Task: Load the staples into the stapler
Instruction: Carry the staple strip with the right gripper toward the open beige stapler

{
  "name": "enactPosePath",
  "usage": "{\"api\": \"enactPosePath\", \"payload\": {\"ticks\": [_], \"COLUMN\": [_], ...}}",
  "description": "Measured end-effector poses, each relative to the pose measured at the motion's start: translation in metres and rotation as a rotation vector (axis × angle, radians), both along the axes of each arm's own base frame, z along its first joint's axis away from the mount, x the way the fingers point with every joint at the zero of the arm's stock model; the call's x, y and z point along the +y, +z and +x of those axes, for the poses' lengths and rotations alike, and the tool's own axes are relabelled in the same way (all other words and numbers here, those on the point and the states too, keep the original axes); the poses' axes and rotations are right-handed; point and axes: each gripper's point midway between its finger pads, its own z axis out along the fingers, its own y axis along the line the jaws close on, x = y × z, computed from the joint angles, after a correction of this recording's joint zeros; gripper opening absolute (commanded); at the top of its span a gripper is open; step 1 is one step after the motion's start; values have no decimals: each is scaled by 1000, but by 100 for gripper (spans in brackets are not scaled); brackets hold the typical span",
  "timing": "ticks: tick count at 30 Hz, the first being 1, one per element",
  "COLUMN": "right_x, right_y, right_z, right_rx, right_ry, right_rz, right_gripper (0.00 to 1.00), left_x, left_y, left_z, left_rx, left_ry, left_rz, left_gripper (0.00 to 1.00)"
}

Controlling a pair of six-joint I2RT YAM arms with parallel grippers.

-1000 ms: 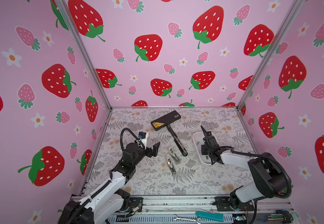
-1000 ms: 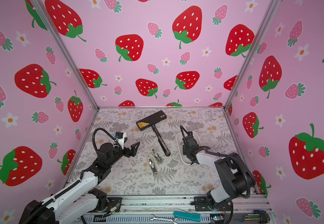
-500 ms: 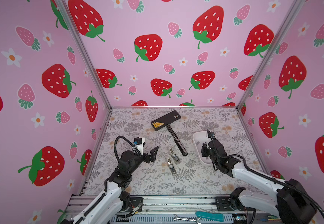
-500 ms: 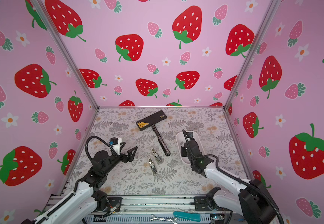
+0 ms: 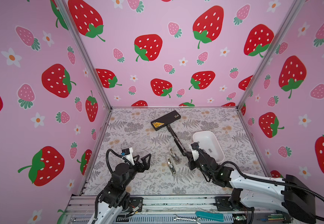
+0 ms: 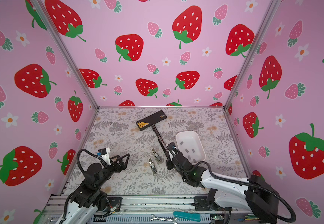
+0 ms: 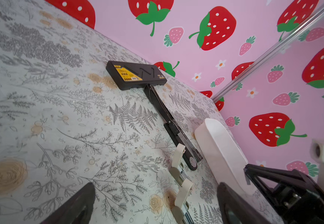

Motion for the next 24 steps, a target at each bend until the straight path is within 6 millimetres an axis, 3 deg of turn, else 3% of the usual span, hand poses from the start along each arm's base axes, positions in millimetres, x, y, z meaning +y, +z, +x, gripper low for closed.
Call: {"api": "enactPosePath", "payload": {"ticks": [6,13,18,24], "right_x": [36,61,64,59], "right_y": [-12,0,0,0], "right_z": [-30,-58,-76,-69], "right_rx": [-15,-18,-4,-12], "right_ry": [98,136,138,80], "right_rz": [-26,30,34,35], "right_gripper": [7,7,7,7], "left_x": [1,-3,-14,-30], "left_y": [-28,-62,-70,-70], "left_z": [-20,-31,-34,-33], "left_rx": [146,305,332,329], "left_ry": [-1,-5,-57,-126], "left_rz": [-45,16,57,70], "left_gripper": [99,99,99,99]}}
